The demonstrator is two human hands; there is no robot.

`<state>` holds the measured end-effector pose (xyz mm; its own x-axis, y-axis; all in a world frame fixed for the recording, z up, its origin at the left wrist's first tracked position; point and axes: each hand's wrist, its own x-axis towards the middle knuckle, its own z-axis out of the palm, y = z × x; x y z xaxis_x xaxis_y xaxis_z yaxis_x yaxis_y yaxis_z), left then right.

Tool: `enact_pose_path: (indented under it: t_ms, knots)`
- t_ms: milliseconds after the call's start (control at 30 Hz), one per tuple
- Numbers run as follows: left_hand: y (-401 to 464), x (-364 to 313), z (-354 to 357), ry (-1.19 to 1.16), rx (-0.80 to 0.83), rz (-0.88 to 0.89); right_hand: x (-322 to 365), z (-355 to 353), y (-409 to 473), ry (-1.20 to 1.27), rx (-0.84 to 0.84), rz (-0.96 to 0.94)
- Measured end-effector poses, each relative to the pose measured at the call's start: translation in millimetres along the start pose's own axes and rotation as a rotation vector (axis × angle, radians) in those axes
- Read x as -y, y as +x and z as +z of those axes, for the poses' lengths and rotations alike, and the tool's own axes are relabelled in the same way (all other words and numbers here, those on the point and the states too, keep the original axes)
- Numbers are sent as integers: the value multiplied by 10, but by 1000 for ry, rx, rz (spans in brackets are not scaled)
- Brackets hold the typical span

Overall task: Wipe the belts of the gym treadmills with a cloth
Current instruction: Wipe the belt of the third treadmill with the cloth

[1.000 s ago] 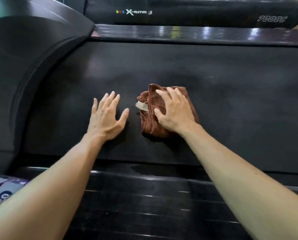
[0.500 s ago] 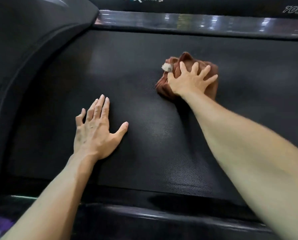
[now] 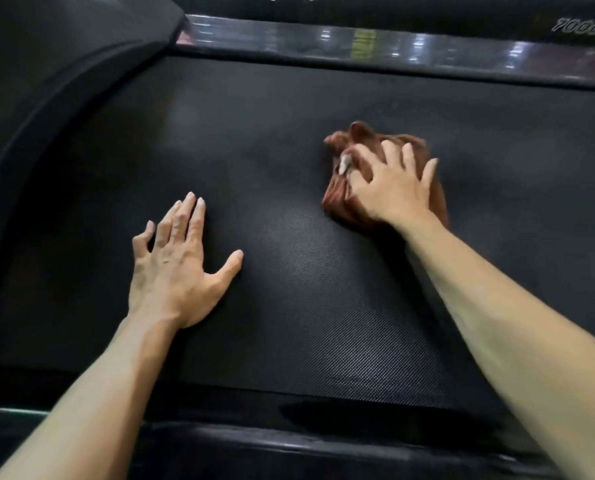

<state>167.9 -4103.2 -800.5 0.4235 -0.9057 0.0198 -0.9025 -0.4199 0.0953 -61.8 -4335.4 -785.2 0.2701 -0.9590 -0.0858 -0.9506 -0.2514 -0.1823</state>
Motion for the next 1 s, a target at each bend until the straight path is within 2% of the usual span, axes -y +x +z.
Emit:
enact_pose_path:
  t_ms: [100, 167, 233, 333, 400, 467, 567, 767, 900, 1000]
  knots:
    - [2, 5, -7, -6, -8, 1, 342, -42, 476, -21, 1, 178]
    - [1, -2, -10, -9, -12, 5, 736, -20, 647, -62, -25, 164]
    - [11, -5, -13, -7, -11, 5, 1196, 26, 662, -76, -51, 4]
    - [18, 4, -17, -7, -1, 4, 1699, 153, 461, -50, -22, -360]
    - [12, 12, -20, -5, 2, 4, 1668, 187, 342, 19, 44, -494]
    - [8, 4, -27, -12, 2, 2, 1392, 188, 344, 55, 74, -547]
    - [16, -6, -26, -22, -13, 2, 849, 56, 608, 29, 26, -455]
    - [20, 10, -3, -15, -14, 9, -328, -168, 1012, 26, 9, 7]
    - [32, -6, -7, -6, -6, 2, -59, -130, 975, 19, -28, 166]
    - [37, 3, -9, 5, 0, -6, 493, -36, 837, -18, -18, -37]
